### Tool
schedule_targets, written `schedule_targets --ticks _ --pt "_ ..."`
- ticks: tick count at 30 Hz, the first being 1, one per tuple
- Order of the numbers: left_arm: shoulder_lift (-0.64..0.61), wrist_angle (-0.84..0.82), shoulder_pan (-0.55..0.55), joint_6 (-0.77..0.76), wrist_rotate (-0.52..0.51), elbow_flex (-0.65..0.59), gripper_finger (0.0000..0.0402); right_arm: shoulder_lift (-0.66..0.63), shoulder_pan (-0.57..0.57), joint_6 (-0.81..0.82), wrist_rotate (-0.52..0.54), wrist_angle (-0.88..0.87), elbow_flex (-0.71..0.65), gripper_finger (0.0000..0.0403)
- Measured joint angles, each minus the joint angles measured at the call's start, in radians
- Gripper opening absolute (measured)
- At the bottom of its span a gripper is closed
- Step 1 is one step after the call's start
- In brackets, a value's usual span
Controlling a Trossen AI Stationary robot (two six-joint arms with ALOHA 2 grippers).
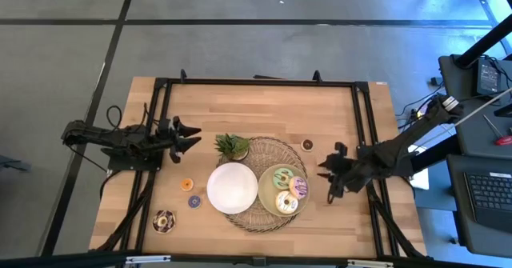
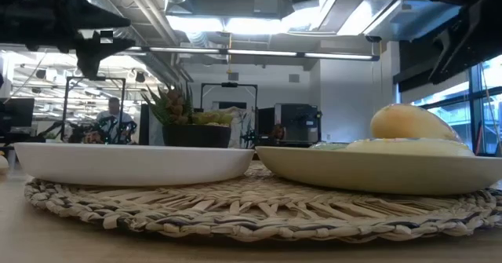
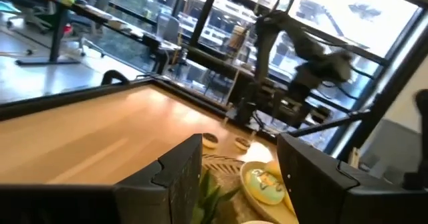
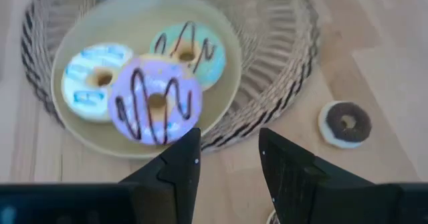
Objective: Pick & Place donuts
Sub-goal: Put the small orange donut on the white plate
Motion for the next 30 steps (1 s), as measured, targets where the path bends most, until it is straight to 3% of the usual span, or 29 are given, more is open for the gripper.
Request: schedule_targets --ticks 4,8,12,17,24,30 --pt "0.119 -0.053 -0.016 -0.019 0.0 0.111 0.0188 -0.112 -0.023 -0.004 0.028 0.058 -0.055 0.0154" --pt "0.321 -0.148 -0.045 -0.021 0.0 0.279 0.0188 -0.177 -0.043 -0.03 0.029 0.084 -0.066 0.0154" --pt "0.546 -0.437 -0.078 -0.082 0.005 0.493 0.0188 -0.203 -0.062 -0.076 0.029 0.098 -0.06 0.0154" --pt "0.801 -0.841 -0.125 -0.374 0.091 0.7 0.0188 -0.207 -0.085 -0.114 0.028 0.106 -0.06 0.0154" --pt "1.062 -0.955 -0.233 -0.747 0.263 0.727 0.0188 -0.203 -0.113 -0.177 0.032 0.116 -0.06 0.0154" --pt "1.233 -0.994 -0.33 -0.931 0.324 0.727 0.0188 -0.185 -0.149 -0.241 0.037 0.184 -0.08 0.0154"
